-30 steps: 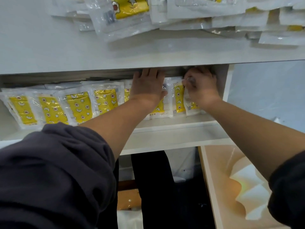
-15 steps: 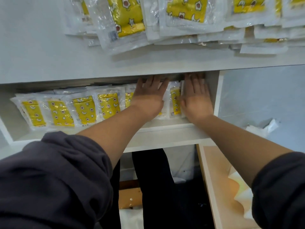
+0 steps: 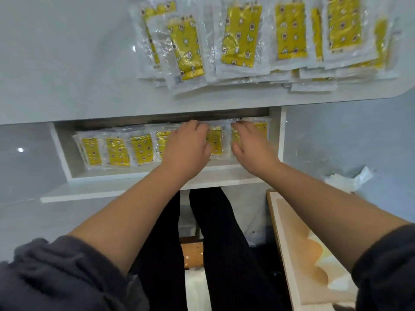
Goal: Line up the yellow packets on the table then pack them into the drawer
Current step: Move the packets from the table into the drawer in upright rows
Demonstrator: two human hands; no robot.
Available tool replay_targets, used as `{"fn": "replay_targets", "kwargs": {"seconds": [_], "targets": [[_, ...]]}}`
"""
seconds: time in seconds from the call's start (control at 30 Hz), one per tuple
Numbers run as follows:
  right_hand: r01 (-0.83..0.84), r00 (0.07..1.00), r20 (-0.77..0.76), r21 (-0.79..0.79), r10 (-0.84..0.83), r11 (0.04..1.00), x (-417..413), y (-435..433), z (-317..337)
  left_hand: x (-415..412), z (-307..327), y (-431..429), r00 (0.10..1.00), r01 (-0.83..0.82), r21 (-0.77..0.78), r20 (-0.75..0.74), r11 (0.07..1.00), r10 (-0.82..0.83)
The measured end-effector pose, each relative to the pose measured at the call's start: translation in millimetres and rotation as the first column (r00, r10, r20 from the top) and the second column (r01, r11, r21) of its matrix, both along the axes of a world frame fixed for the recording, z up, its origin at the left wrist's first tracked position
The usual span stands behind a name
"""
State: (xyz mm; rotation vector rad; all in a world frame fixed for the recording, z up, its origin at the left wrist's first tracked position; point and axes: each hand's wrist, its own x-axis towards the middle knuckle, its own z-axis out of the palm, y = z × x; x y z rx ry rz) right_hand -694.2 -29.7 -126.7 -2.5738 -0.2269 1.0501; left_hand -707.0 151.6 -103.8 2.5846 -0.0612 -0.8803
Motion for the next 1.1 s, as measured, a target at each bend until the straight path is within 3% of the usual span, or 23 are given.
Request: {"fn": "replay_targets", "kwargs": {"seconds": [0.23,0.37,0.47,0.63,0.7,0.83,0.97,1.1], "targets": [[0.143,0.990,-0.026,0.163,-0.141,0.976,33,80,58,18,48,52,0.940,-0.342,-0.107,-0.021,0.934,0.342],[0.197,0.958,0.155,0.249,-0.240,0.948,54,118,69,47,50,74,0.859,-0.503,-0.167,0.006,0.848,0.511],[0.227,0.932,0.233,0.223,-0.278,0.948,68,136,73,74,49,86,0.801,-0.580,-0.232,0.012,0.781,0.599],[0.263,0.950,0.150,0.094,-0.275,0.960,89,152,77,121,43,93,0.779,-0.622,-0.232,-0.087,0.748,0.621],[0.288,0.948,0.118,0.067,-0.295,0.955,95,155,80,134,40,92,0.716,-0.698,-0.203,-0.175,0.687,0.676],[0.391,0.918,0.025,0.099,-0.395,0.915,99,160,89,145,40,87,0.557,-0.830,-0.204,-0.279,0.519,0.782],[0.524,0.851,-0.063,0.128,-0.521,0.842,107,155,95,145,37,85,0.514,-0.858,-0.234,-0.423,0.458,0.746],[0.584,0.809,-0.069,0.207,-0.584,0.785,120,140,100,150,40,83,0.500,-0.865,-0.213,-0.416,0.453,0.760]]}}
